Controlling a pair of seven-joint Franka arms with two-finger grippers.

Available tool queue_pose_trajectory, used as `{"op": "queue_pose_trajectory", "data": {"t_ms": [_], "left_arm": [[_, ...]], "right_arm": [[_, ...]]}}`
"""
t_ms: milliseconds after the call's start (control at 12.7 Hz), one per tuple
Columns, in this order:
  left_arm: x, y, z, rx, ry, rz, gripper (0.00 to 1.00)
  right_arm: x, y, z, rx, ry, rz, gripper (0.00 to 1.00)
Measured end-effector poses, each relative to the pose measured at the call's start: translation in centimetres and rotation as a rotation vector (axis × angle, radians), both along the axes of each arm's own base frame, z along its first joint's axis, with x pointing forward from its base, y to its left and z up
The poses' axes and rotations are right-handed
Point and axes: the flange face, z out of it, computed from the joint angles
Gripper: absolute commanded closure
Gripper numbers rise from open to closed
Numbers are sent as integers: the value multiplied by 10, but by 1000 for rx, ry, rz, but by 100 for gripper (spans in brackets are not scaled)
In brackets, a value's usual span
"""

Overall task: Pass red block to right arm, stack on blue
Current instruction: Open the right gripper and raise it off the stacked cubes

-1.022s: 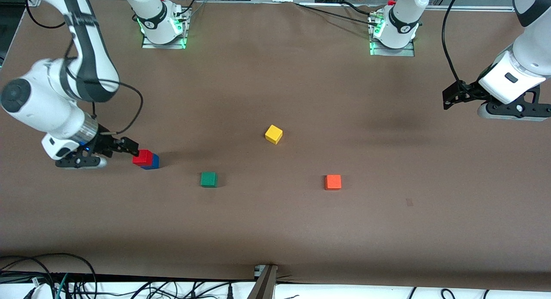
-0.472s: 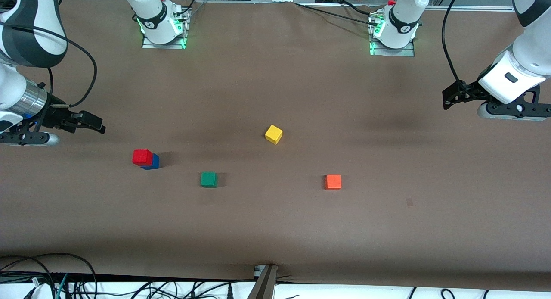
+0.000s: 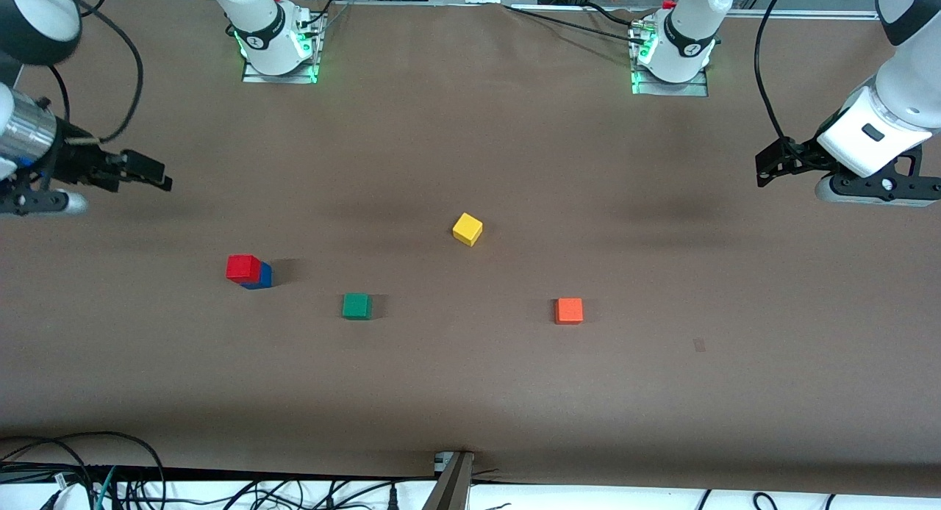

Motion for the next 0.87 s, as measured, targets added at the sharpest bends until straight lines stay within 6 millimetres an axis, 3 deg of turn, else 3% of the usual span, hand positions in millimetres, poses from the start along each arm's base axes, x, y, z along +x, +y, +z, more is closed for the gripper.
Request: {"op": "queue_pose_trajectory", "data": {"t_ms": [236, 472, 865], "left_arm": [[0, 0, 0, 0, 0, 0, 0], [0, 0, 0, 0, 0, 0, 0], [0, 0, 0, 0, 0, 0, 0]], "right_arm": [[-17, -2, 27, 2, -19, 4, 0], [-17, -1, 27, -6, -17, 8, 0], [-17, 21, 26, -33, -17, 55, 0]]}}
